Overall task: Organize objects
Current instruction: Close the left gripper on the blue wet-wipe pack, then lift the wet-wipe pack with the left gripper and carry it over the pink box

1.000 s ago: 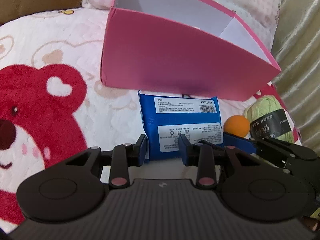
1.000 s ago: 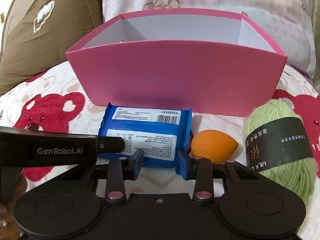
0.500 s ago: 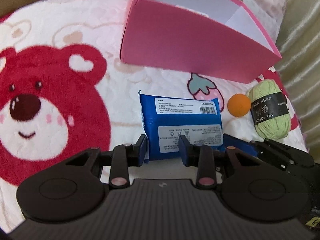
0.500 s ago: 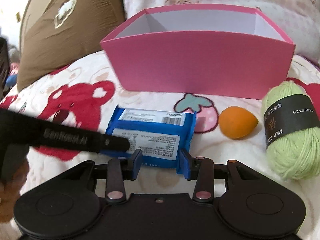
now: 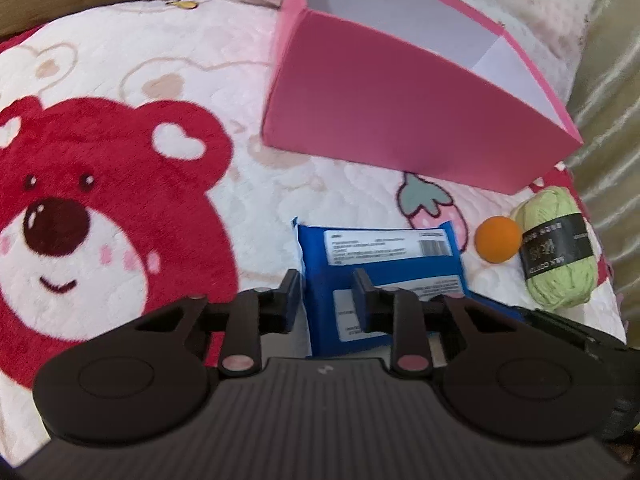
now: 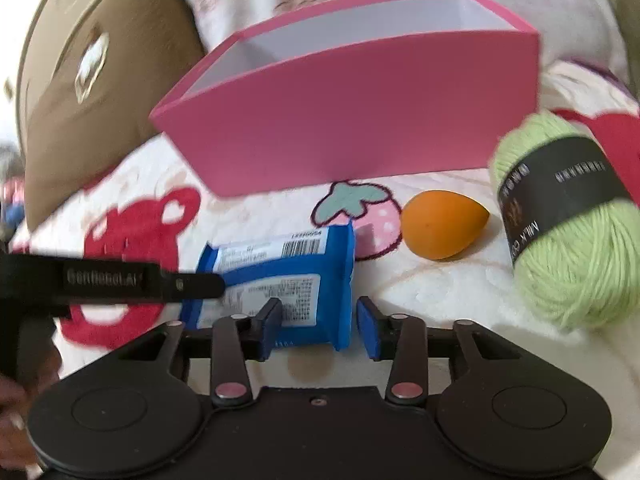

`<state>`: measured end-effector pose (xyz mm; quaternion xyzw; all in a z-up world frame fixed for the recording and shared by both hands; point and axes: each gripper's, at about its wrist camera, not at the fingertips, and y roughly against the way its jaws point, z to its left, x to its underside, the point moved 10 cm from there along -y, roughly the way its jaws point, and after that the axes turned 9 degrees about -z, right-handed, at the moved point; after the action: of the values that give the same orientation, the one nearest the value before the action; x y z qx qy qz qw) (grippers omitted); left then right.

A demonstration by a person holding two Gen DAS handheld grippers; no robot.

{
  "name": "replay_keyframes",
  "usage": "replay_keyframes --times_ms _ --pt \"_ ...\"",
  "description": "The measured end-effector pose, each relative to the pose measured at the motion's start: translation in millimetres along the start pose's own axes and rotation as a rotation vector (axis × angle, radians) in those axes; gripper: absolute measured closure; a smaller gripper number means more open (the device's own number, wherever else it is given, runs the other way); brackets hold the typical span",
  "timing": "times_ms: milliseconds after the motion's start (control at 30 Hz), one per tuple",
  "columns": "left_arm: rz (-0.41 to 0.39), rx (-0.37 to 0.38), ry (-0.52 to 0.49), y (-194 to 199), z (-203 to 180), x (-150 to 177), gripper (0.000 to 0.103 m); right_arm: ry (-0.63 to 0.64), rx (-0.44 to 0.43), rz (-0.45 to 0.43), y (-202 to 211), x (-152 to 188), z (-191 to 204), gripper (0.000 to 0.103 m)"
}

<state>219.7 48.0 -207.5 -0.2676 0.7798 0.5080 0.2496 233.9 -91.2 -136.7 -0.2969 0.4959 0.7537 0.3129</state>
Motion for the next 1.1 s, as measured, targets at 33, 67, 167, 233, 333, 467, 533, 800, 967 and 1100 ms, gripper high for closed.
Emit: replay_keyframes --times_ms 33,67,167,233,333,467,533,800,967,1100 --pt "-0.001 0.008 0.000 0.2 -1.8 0.1 0.078 0.015 0.005 0.000 -0.5 0.2 1.8 0.069" --pt "0.001 0.010 0.001 0.1 -2.9 0.5 0.078 0.041 0.010 0.001 -0.8 0.9 4.3 0.070" --pt "0.005 0.013 0.027 0.8 -2.7 1.6 0.077 0.064 0.011 0.002 -0.6 3.5 8.1 0.070" --pt "0.008 0.020 0.047 1.1 -2.2 1.9 0.077 0.061 0.004 0.005 -1.1 3.9 7.8 0.070" --pt "0.003 0.019 0.032 1.4 -5.1 3.0 0.076 0.060 0.000 0.010 -1.9 4.6 6.7 0.070" --pt "0.001 0.015 -0.019 4.0 -12.8 5.1 0.071 0.116 0.012 0.010 2.4 6.0 12.1 0.069" --pt "0.008 0.022 -0.023 4.1 -14.4 5.6 0.070 0.153 0.019 0.017 5.2 6.1 16.0 0.069" --pt "-0.010 0.057 -0.025 16.1 -23.7 0.3 0.070 0.125 0.027 0.036 16.9 3.3 13.7 0.068" --pt "-0.021 0.092 -0.013 22.2 -28.8 -3.2 0.070 0.170 0.049 0.023 27.8 -2.3 17.4 0.067" --pt "-0.039 0.114 -0.002 28.7 -34.0 -8.0 0.070 0.163 0.051 0.023 35.9 -7.3 16.5 0.067"
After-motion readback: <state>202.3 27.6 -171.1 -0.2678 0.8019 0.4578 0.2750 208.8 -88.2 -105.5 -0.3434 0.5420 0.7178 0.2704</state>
